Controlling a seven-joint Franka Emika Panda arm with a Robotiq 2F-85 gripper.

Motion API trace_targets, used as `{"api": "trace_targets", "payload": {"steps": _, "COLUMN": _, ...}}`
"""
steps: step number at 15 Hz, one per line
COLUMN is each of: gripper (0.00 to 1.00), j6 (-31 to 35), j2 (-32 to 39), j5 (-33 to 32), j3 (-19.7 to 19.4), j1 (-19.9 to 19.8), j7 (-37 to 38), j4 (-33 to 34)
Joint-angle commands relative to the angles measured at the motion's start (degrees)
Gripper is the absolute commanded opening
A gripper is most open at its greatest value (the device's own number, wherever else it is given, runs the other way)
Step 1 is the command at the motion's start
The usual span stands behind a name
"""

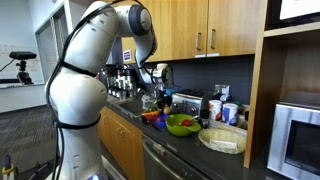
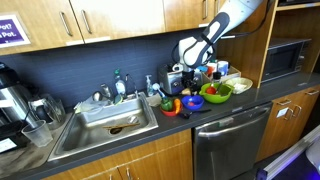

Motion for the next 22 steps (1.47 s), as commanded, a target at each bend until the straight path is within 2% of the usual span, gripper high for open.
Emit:
{"api": "trace_targets", "payload": {"steps": 1, "gripper": 0.49, "j6": -0.85, "j2": -4.78, "j5": 1.8, "j3": 0.23, "j1": 0.09, "j7": 0.99, "j4": -3.21}}
{"api": "trace_targets", "payload": {"steps": 16, "gripper": 0.49, "j6": 0.21, "j2": -12.31, "j5": 10.06, "j3": -0.7, "j1": -2.43, "j7": 0.96, "j4": -8.16}}
{"api": "trace_targets", "payload": {"steps": 22, "gripper": 0.49, "j6": 2.1, "j2": -14.38, "j5": 15.4, "j3": -1.87, "j1": -5.09, "j7": 0.13, "j4": -11.04}}
